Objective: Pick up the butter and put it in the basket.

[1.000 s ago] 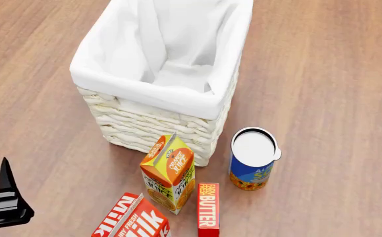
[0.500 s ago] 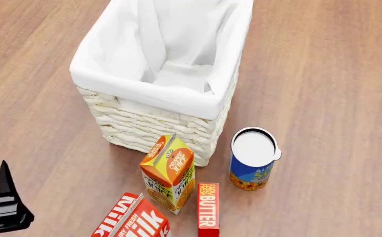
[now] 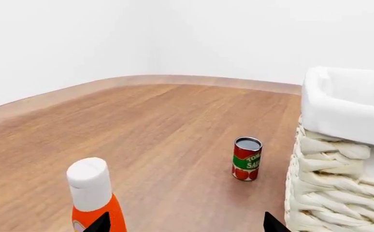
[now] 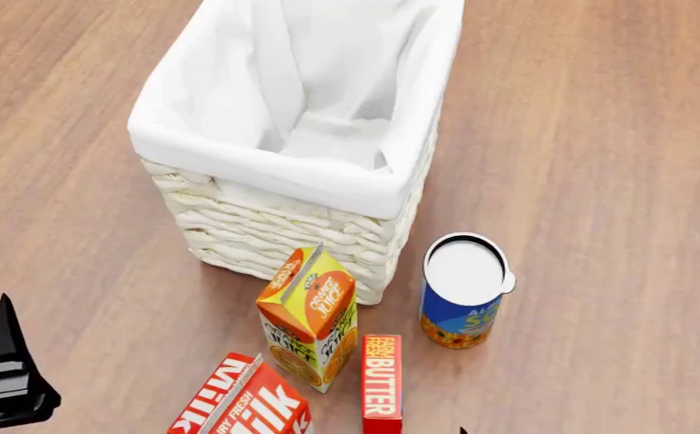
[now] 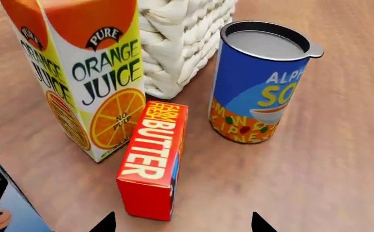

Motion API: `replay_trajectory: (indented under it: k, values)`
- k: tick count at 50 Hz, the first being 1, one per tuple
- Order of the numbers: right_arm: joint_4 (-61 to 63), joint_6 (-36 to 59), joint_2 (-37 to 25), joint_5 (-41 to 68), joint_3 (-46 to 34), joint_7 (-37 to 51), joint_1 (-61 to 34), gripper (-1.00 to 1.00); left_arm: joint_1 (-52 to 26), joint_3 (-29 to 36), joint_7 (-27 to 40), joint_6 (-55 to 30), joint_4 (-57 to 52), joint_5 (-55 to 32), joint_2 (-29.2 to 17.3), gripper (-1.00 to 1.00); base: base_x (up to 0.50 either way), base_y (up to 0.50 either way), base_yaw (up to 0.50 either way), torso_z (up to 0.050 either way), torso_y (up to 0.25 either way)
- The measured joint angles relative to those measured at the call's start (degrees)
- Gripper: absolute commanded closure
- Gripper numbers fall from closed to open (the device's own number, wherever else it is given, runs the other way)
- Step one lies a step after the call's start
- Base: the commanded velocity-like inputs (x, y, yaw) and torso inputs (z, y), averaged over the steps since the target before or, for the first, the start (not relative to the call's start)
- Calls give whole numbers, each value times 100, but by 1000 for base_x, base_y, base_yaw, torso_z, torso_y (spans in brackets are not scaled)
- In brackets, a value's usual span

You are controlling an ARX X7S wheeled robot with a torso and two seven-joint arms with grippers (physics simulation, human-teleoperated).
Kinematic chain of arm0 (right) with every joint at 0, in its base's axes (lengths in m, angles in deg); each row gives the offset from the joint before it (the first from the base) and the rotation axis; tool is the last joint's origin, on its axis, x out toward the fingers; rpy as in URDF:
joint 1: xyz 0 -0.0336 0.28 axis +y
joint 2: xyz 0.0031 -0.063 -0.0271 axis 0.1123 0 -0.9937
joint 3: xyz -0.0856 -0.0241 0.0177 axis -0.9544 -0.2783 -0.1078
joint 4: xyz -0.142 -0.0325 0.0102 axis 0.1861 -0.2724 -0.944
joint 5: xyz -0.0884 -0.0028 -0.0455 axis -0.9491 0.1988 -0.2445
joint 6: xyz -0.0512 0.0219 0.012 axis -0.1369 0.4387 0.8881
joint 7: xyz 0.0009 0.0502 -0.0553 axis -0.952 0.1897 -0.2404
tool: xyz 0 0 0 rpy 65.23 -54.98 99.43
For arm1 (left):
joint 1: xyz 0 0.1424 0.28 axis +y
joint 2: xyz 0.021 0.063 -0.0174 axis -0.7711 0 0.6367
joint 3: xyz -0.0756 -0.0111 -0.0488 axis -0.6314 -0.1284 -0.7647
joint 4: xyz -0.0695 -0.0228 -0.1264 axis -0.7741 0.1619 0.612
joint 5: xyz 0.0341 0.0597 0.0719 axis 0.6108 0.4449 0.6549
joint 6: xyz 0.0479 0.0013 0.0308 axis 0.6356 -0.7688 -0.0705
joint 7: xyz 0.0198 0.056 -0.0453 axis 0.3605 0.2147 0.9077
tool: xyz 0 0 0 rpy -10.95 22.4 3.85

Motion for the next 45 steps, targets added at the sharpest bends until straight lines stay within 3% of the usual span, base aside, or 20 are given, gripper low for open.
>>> replay_trajectory:
  k: [45]
  values:
    - [-310,221,-56,188,-136,-190,-462,-100,109,38,138,-71,-302,-122,-83,-100,0,0,0,0,0]
